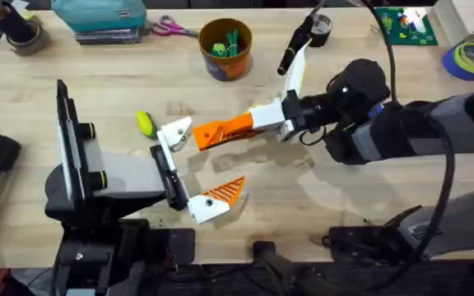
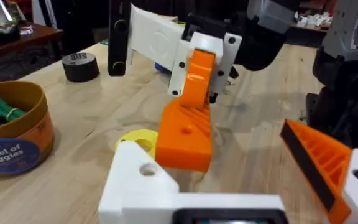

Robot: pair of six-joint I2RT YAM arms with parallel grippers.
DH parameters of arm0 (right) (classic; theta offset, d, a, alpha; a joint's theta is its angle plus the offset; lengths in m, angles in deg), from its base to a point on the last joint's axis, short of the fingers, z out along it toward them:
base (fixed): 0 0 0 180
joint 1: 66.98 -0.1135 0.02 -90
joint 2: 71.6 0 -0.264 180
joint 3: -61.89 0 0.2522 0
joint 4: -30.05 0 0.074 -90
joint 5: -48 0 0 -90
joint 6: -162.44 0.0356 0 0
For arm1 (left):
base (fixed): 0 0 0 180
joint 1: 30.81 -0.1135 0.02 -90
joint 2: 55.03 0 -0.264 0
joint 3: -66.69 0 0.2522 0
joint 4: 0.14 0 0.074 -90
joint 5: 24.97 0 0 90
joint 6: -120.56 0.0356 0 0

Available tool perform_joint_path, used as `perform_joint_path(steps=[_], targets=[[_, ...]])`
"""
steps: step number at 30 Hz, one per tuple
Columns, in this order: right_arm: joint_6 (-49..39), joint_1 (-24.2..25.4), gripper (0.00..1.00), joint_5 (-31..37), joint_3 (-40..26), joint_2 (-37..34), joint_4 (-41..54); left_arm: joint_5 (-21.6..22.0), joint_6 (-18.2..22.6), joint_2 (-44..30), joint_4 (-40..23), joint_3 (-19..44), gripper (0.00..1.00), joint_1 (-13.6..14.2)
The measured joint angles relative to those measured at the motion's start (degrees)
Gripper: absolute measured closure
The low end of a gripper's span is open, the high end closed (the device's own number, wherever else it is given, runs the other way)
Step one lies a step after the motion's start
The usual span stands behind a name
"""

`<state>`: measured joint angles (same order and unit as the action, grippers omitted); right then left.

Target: Pick up the gripper from the table and insert it into the empty holder that is missing its gripper. Then pick up a screw, insert it into the mounting hole, and use the screwdriver to tighten it. Finally, clean up the table by picking up the vegetable and placing it into the bucket.

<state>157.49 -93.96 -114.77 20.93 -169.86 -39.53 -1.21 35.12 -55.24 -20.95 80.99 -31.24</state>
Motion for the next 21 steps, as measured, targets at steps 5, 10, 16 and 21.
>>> perform_joint_path(steps=[5,10,16,21], targets=[[0.8,-0.8,0.993,0.8,0.0,0.0,0.3,0.0,0.0,0.0,0.0,0.0,0.015,0.0],[1.1,-1.0,0.993,1.6,0.0,0.0,1.3,0.0,0.0,0.0,0.0,0.0,0.015,0.0],[1.1,-1.9,0.993,2.0,0.0,0.0,1.7,0.0,0.0,0.0,0.0,0.0,0.016,0.0],[1.1,-1.9,0.993,2.1,0.0,0.0,2.4,0.0,0.0,0.0,0.0,0.0,0.015,0.0]])
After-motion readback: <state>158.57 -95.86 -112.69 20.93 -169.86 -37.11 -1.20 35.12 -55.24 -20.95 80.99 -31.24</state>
